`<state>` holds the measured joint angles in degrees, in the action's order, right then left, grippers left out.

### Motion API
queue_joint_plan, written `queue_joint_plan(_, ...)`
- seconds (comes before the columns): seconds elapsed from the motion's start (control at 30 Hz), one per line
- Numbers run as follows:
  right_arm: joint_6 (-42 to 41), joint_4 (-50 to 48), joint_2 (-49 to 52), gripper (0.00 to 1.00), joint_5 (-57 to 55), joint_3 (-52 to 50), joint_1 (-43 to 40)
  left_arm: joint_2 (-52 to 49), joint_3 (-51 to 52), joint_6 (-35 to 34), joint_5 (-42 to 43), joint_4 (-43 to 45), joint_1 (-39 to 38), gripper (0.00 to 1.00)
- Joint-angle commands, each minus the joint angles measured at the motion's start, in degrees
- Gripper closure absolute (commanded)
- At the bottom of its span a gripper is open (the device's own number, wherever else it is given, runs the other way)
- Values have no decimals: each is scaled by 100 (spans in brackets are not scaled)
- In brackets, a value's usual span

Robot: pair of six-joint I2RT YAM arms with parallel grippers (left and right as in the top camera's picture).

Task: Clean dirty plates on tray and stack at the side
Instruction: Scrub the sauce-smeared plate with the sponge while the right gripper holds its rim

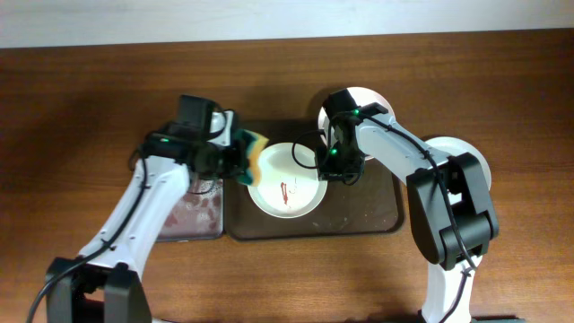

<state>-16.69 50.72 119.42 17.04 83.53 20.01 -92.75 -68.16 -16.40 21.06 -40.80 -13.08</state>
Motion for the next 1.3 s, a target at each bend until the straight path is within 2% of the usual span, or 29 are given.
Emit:
queue_joint_plan(0.0,-26,-9,-81,80,33,28,-17,-297,-87,-555,166,297,-450,100)
queue_joint_plan(0.13,-26,4,-81,82,35,28,-15,-671,-87,-1147,146,529,-728,100)
queue_joint_plan(0.33,-24,4,-81,82,35,28,-15,-1200,-87,-1373,120,892,-1097,100)
queue_joint_plan(0.53,-26,4,-81,82,35,28,-15,-1519,-87,-1401,-505,931,-1445,100)
queue_joint_plan(0.63,-24,7,-81,82,35,28,-15,-1604,-87,-1399,-1062,918,-1626,100)
queue_joint_plan(0.83,-26,74,-81,83,31,28,-17,-1624,-87,-1399,-2686,866,-1827,100)
queue_joint_plan(1.0,-24,129,-81,83,31,28,-17,-1622,-92,-1397,-3563,820,-1810,100)
queue_joint_plan(1.17,-24,181,-81,83,28,28,-17,-1620,-313,-1397,-3355,623,-1810,100)
queue_joint_plan(1.27,-24,262,-81,83,26,28,-17,-1620,-614,-1397,-2647,216,-1810,100)
